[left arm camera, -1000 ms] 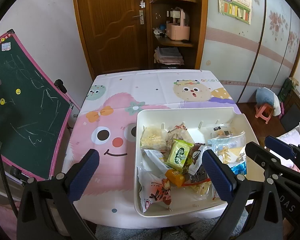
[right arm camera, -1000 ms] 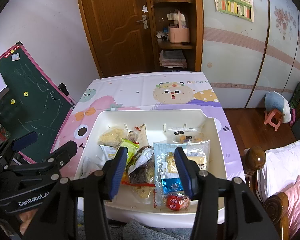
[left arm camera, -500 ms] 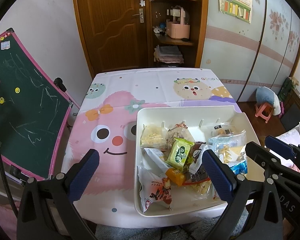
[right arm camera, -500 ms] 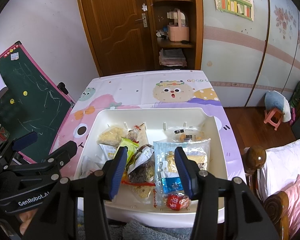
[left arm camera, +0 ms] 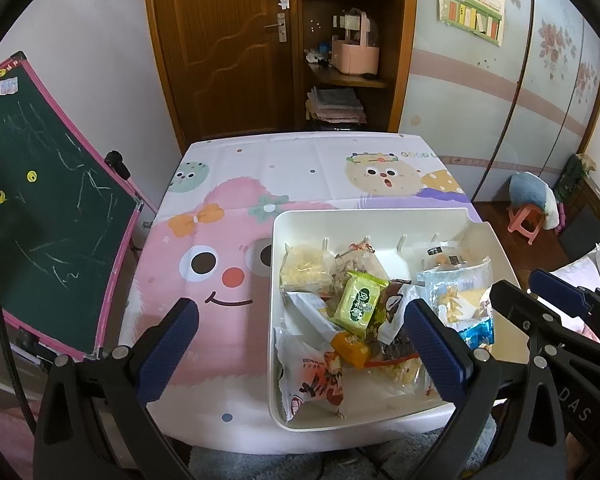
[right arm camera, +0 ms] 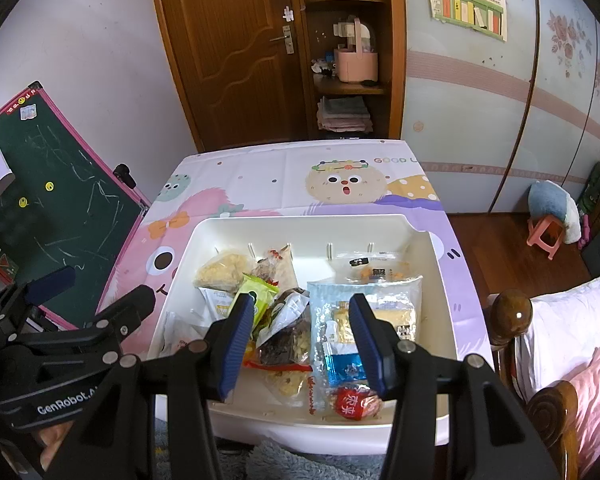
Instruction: Organize snacks
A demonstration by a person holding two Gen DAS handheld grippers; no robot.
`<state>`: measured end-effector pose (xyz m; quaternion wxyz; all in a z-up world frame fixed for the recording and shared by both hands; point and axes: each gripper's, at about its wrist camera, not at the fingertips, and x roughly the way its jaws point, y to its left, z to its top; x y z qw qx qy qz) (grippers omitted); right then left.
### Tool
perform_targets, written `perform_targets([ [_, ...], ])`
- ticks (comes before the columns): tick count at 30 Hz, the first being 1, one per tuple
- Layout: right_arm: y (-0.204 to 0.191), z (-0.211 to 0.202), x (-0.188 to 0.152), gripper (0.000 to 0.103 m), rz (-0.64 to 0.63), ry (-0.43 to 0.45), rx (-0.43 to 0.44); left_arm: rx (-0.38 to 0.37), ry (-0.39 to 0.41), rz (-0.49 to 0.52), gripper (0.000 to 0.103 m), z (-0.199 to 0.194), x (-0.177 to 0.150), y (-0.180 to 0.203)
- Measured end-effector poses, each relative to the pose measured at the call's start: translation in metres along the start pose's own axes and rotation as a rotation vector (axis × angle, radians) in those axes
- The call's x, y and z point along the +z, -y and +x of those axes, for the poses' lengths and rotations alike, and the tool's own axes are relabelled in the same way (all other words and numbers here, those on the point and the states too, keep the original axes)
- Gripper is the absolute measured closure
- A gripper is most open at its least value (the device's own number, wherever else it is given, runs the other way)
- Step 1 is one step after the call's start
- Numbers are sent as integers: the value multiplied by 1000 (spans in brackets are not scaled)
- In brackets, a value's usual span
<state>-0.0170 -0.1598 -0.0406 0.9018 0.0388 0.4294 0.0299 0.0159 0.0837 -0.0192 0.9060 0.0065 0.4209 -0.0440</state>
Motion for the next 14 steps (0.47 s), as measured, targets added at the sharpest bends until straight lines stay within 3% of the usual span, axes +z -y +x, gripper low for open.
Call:
perform_targets([
  [14, 0, 2, -7, 53, 3, -10, -5, -10, -18, -1, 1, -7, -16, -3],
])
